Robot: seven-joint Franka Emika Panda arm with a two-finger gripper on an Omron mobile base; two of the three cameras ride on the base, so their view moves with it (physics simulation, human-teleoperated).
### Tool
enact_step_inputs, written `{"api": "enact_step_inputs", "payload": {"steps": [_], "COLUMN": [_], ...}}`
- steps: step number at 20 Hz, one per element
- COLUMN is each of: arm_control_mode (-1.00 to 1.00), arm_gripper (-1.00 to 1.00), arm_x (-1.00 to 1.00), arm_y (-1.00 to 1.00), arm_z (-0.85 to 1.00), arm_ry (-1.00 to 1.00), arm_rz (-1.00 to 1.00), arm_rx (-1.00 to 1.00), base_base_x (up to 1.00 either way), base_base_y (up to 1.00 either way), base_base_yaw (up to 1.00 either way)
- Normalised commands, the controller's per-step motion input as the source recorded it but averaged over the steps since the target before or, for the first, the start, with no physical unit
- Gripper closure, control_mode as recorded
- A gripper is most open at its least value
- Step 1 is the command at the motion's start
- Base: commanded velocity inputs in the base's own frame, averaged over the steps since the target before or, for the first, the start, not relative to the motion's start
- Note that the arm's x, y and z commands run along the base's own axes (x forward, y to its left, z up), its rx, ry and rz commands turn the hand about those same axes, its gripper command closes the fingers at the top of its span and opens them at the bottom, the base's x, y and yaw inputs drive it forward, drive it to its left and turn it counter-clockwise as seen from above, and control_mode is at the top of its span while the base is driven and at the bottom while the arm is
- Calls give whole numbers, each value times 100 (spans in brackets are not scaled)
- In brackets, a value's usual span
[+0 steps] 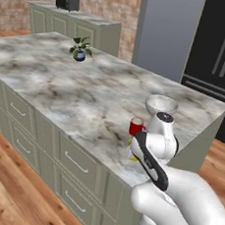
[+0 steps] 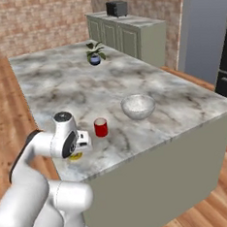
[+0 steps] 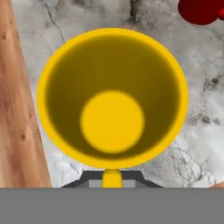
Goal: Clear the mugs and bowl far away from the sink.
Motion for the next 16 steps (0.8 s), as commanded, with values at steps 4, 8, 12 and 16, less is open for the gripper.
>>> {"api": "enact_step_inputs", "payload": {"steps": [4,8,12,16], "arm_control_mode": [-100,-100,-100,-100], "arm_gripper": [100,100,100,100], "arm_x": [52,49,36,35], "arm_y": [0,0,0,0], "arm_z": [-56,-53,-55,-53], "arm_ry": [2,1,0,1], "arm_rz": [0,0,0,0], "arm_rx": [0,0,0,0], "base_base_x": [0,0,0,0], "base_base_y": [0,0,0,0], "base_base_yaw": [0,0,0,0]}}
